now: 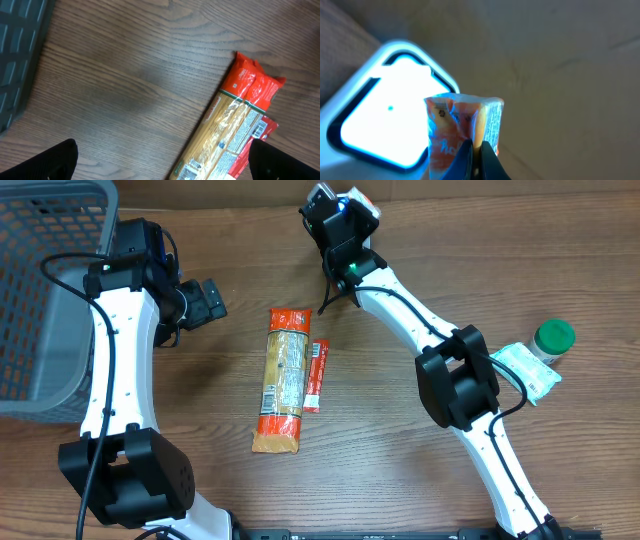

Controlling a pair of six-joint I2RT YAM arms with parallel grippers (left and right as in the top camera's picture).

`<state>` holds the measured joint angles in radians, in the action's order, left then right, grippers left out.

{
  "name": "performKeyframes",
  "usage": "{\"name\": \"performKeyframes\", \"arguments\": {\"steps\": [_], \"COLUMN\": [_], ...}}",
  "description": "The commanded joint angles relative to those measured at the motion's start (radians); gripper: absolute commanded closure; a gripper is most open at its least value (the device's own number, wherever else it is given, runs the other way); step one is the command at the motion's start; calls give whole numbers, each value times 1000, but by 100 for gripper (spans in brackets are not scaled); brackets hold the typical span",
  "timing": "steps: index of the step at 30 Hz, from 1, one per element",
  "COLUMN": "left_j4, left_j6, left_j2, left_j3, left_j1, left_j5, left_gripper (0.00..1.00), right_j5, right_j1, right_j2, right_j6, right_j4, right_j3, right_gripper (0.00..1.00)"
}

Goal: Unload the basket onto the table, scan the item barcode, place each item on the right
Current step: 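Hold the orange box in front of the scanner window, then carry the orange box right and lower it beside the jar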

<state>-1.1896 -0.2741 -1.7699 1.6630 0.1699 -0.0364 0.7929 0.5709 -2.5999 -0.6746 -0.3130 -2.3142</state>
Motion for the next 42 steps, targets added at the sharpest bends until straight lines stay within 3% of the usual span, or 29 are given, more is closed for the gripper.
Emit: {"name": "performKeyframes", "arguments": {"steps": [1, 4, 7, 13, 21, 29, 35, 42], "left_j4": [-3, -3, -3, -3, -3, -3, -3, -3], "left_j6": [16, 16, 16, 16, 16, 16, 16, 16], "left_j2": [-2, -2, -2, -2, -2, -2, -2, -2], "left_j3": [17, 17, 17, 17, 17, 17, 17, 17], "left_j1": [-6, -6, -6, -6, -6, -6, -6, -6], "left_j5": [3, 3, 3, 3, 3, 3, 3, 3], "left_gripper": [0, 0, 0, 0, 0, 0, 0, 0], "right_j5": [82, 81, 44, -283, -414, -414, -507, -533], "right_j1": [34, 39, 37, 4, -72, -170, -218, -260], "right_j2": [160, 242, 340, 552, 747, 856, 938, 1035], "right_j6": [130, 272, 516, 815, 942, 1112, 1117, 1121], "right_j4": [-95, -248, -447, -849, -1125, -1376, -1381, -1369], "right_j3": [-8, -8, -8, -8, -8, -8, 102, 419], "right_gripper": [96, 96, 96, 96, 96, 96, 96, 96]}}
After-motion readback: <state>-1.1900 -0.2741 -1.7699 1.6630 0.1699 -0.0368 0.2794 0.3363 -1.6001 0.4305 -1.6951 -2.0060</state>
